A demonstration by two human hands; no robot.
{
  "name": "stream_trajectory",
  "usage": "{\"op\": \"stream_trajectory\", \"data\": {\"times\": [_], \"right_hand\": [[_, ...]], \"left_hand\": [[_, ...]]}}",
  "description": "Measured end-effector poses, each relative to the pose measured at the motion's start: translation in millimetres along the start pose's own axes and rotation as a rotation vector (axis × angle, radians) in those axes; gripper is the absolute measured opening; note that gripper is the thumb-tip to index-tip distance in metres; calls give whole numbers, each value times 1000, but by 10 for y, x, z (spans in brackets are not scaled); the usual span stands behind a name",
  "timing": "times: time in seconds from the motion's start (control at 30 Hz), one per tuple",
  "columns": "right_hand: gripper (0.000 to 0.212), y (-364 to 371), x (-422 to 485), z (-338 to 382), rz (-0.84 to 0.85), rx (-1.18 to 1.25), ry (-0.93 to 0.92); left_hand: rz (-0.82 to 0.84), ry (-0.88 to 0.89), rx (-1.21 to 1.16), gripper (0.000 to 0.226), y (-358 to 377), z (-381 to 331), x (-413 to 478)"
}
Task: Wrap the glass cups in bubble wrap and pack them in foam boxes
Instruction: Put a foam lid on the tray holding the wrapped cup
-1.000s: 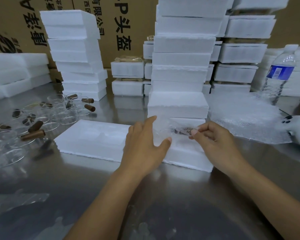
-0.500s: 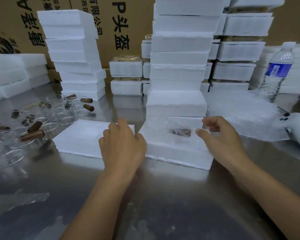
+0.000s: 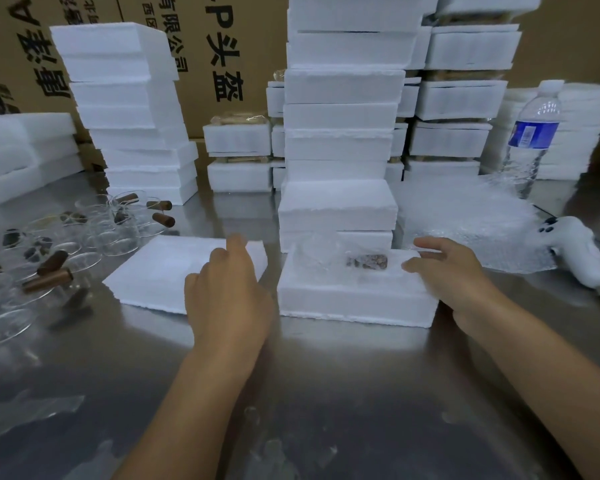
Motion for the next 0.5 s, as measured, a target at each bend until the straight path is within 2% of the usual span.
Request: {"op": "stream_trajectory", "data": {"times": [0.13, 0.27, 0.4, 0.5], "right_hand": [[36, 9, 32, -10, 4, 4, -1], [35, 29, 51, -23, 6, -23, 1], [37, 54, 39, -34, 21, -33, 3], [38, 94, 4, -44, 40, -37, -14]], "left_hand": [[-367, 221, -360, 36, -115, -107, -12], [-499, 415, -698, 32, -200, -159, -18], [-599, 342, -924, 26, -260, -138, 18], [-673, 99, -1137, 31, -319, -75, 82]]}}
Point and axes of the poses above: each hand's wrist, its own x-axis towards the middle knuckle, its own y-axis out of the palm, z = x × y, the point moved 1 cm from there along x, towards the middle knuckle, and after that the axes turned 6 degrees about y, right-handed, at the moved point
